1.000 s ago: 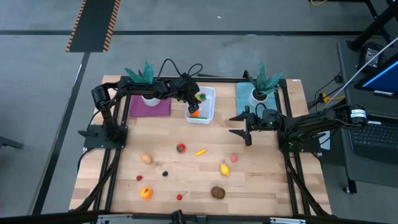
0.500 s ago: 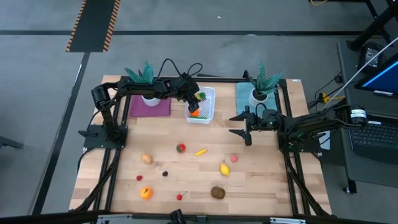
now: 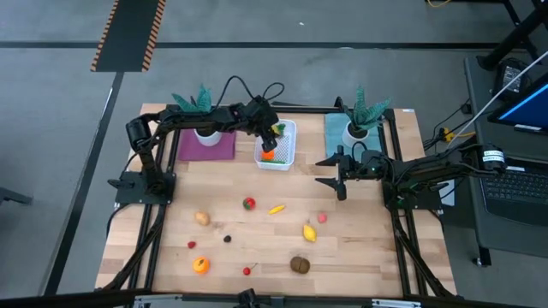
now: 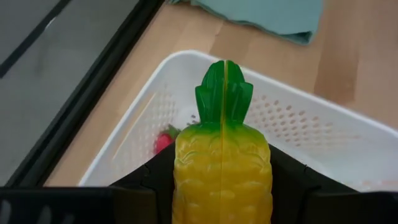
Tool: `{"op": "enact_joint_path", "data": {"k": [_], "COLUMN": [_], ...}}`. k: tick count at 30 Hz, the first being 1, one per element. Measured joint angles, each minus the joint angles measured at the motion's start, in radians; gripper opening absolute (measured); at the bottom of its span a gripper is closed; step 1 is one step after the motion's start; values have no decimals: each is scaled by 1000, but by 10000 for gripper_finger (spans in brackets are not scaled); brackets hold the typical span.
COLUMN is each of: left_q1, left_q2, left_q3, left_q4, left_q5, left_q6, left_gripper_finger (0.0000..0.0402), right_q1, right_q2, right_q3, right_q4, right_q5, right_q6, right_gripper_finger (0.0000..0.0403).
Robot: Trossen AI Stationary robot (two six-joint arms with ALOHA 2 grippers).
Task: Pick and placing Produce into tupperware
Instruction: Put the yellow pineapple into the white bin
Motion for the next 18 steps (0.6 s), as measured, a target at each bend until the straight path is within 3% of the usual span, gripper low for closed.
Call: {"op": "enact_joint_path", "data": {"k": [10,18], "left_q1": [-9,-8], "left_q2": [41,153], "left_q3": [1,113], "left_q4": [-50,-125], "left_q5": [-32,-30], "left_q6": [-3,17], "left_gripper_finger": [167,167], "right_q1": [0,0], "right_q2": [0,0], "right_q3": [0,1], "right_q4": [3,5], "right_q5": [-1,-2], "right_q6": [2,2], "right_gripper_finger": [278,278]}}
